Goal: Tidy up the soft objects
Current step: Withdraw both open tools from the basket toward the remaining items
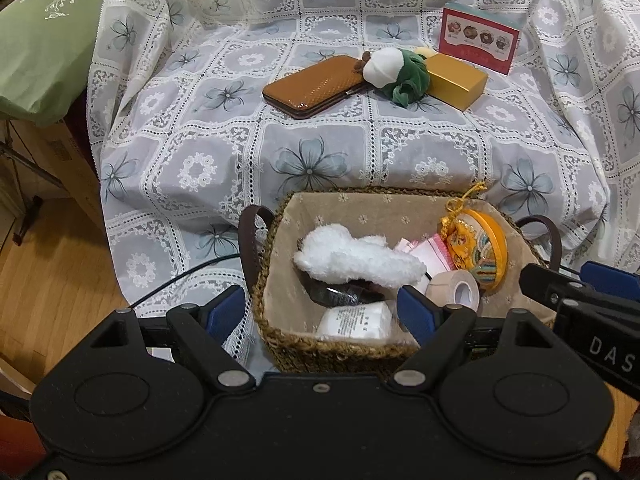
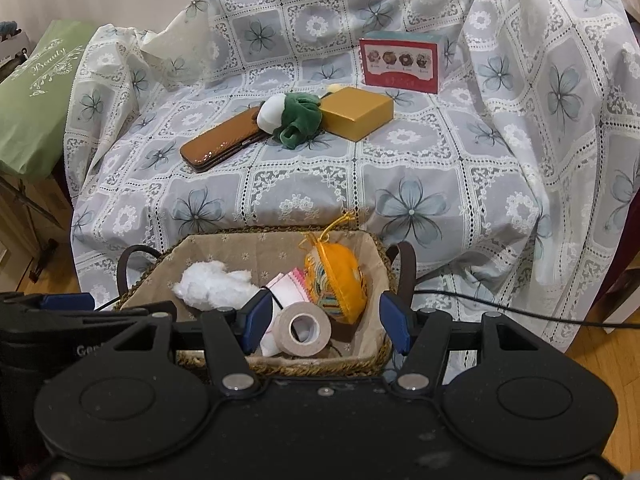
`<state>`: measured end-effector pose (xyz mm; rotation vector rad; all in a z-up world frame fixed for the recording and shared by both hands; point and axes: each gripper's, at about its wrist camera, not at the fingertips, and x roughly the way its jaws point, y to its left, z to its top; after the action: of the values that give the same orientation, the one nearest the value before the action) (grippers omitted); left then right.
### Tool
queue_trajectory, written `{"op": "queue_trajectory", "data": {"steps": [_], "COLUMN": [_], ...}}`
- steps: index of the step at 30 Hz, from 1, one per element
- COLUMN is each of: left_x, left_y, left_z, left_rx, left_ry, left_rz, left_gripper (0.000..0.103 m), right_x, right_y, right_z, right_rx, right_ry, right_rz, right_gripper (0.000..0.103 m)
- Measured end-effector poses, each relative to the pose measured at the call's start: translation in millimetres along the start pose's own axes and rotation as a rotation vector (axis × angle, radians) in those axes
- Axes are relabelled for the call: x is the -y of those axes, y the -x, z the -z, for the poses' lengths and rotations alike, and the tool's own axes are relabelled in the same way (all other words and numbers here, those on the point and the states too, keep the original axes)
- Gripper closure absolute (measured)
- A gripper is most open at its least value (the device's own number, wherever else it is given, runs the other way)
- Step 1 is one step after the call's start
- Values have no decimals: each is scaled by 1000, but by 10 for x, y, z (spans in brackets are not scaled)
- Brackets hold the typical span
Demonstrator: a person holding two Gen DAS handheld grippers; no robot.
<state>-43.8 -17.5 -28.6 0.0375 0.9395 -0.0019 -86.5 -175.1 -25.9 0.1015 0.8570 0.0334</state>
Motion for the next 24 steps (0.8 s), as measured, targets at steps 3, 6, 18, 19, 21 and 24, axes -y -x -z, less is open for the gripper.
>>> {"op": "queue_trajectory", "data": {"steps": [3, 6, 18, 19, 21, 24], "left_x": [-7, -15, -62, -73, -90, -116], "left_y": [-14, -37, -212, -239, -301, -418], "left_z": [-46, -110, -436, -481, -570, -706], "left_rx": [2, 4, -20, -21, -23, -28], "left_ry": [-2, -9, -41, -41, -43, -44], "left_rz": [-9, -20, -27, -28, -33, -44], "left_gripper": [24, 21, 17, 17, 17, 17], "right_x": [-12, -11, -49, -43, -34, -10], "right_y": [-11, -61, -392, -431, -509, -645], "right_z": [-38, -106, -498, -541, -626, -774], "right_rx": [17, 13, -13, -17, -21, -30], "right_ry": [8, 1, -14, -15, -22, -28], "right_rz": [-1, -16, -44, -43, -40, -37], "right_gripper": [41, 40, 36, 36, 35, 35]}}
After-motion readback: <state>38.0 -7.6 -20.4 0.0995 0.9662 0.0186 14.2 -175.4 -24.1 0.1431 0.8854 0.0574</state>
